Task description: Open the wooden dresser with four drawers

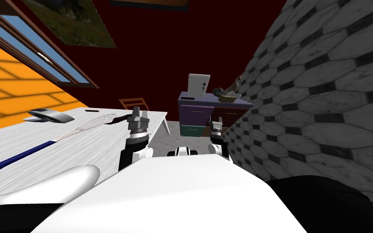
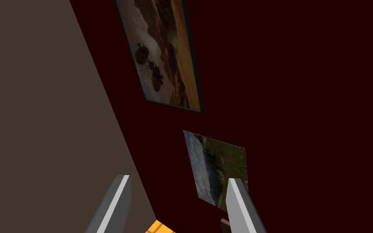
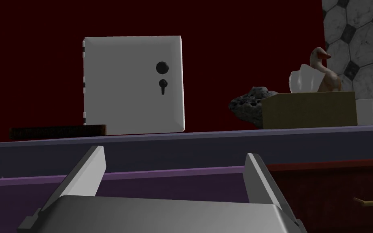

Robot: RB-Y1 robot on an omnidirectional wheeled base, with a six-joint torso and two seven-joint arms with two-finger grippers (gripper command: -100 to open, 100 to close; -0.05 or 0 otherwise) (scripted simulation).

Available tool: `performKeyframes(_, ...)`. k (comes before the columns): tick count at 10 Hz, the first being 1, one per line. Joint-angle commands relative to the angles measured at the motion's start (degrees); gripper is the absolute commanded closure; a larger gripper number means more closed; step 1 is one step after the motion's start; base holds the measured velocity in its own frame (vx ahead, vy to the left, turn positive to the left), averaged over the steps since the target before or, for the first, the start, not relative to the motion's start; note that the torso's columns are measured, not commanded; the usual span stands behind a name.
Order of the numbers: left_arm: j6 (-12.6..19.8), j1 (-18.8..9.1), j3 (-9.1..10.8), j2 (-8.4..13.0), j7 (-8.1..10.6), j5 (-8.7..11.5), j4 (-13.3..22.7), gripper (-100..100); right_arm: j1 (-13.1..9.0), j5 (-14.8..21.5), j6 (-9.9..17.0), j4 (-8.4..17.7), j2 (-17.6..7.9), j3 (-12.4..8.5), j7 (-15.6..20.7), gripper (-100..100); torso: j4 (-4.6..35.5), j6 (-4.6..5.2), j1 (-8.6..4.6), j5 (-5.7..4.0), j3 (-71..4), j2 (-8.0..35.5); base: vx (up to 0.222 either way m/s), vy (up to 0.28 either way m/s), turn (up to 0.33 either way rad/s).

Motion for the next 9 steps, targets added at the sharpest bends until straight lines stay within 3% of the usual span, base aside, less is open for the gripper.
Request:
performKeyframes(1,0.0,0.0,0.0,0.0,0.0,0.0,0.0,0,-0.4,-1.7,-0.5,1.6,0.0,0.4,-4.1,-100,0.0,0.0,-0.03,-0.01,0.0,0.0,0.043,0.0,0.144)
performKeyframes(6,0.0,0.0,0.0,0.0,0.0,0.0,0.0,0,-0.8,-3.3,-0.9,3.0,0.1,0.8,-10.4,-100,0.0,0.0,-0.01,0.0,0.0,0.0,0.037,-0.005,0.062)
performKeyframes(9,0.0,0.0,0.0,0.0,0.0,0.0,0.0,0,-1.7,-6.2,-1.6,5.9,0.4,1.5,-15.9,-100,0.0,0.0,-0.01,-0.01,0.0,0.0,0.054,-0.004,0.129)
